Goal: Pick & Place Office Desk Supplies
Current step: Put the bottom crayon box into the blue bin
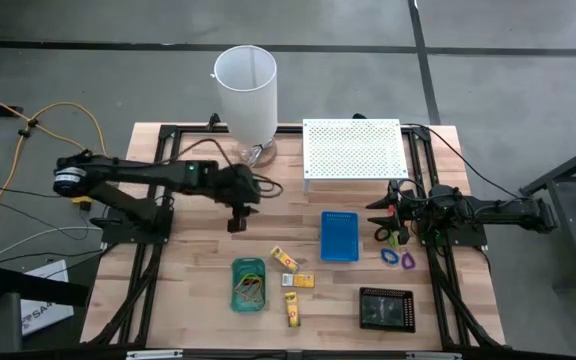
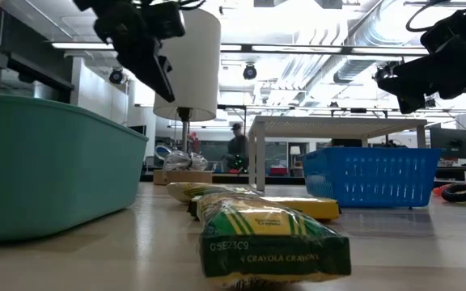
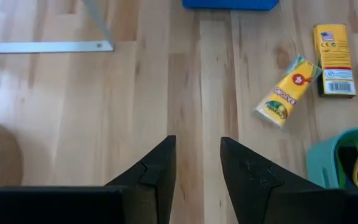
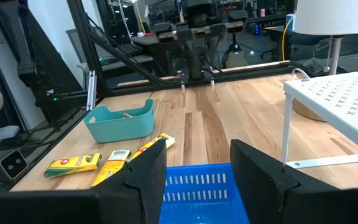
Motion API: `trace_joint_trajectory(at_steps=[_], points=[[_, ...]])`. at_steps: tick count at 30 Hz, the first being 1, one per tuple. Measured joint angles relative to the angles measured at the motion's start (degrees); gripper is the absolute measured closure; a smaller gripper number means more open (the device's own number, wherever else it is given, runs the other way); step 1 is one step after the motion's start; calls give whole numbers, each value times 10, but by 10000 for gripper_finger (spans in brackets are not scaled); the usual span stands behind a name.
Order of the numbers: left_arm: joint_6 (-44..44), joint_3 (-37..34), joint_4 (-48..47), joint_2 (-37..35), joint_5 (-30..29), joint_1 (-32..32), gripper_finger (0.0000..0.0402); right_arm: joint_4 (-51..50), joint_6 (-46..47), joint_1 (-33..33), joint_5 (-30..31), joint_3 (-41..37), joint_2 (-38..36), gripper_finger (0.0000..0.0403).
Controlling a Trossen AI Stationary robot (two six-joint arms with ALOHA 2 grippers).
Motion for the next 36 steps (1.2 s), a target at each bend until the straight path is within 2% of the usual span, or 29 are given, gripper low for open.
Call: trace_joint_trajectory(at_steps=[10,21,26,36], points=[[-15,-116,27,-163,-17,29,282,0,0,0,0,0,0,237],[-32,-263,136,-295,-29,43,282,0,0,0,0,0,0,237],[-39,-284,140,-322,-31,56,282,0,0,0,0,0,0,237],[-62,-284,154,-323,-31,57,282,0,0,0,0,0,0,237]])
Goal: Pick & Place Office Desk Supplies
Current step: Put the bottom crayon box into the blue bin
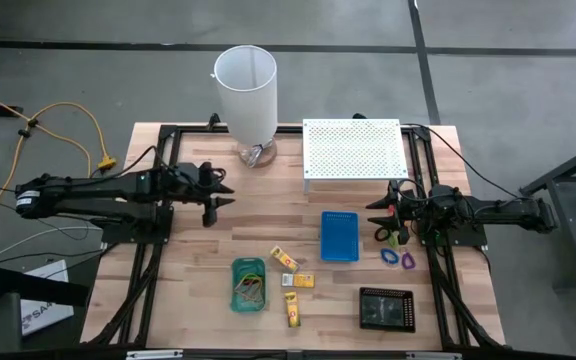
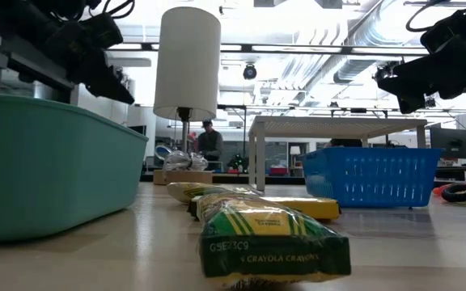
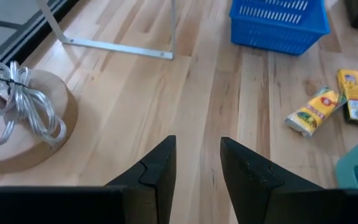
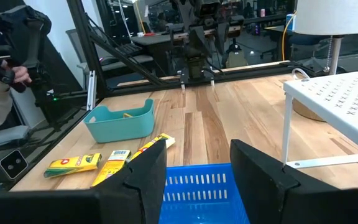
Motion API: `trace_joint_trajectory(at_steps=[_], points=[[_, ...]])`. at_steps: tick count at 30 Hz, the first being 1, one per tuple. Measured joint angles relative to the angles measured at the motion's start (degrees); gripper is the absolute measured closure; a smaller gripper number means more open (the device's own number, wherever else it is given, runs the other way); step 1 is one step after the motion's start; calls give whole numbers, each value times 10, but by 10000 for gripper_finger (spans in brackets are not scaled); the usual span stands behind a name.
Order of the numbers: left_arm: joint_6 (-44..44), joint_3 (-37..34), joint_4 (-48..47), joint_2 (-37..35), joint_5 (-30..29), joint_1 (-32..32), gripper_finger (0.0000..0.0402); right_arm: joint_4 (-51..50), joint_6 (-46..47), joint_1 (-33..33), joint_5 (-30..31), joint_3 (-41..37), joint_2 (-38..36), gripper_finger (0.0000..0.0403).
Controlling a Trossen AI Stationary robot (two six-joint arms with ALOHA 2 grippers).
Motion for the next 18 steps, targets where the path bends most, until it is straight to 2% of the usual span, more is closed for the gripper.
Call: trace_joint_trajectory(at_steps=[18], points=[[-8,0,14,0,0,0,282,0,0,0,0,0,0,237]])
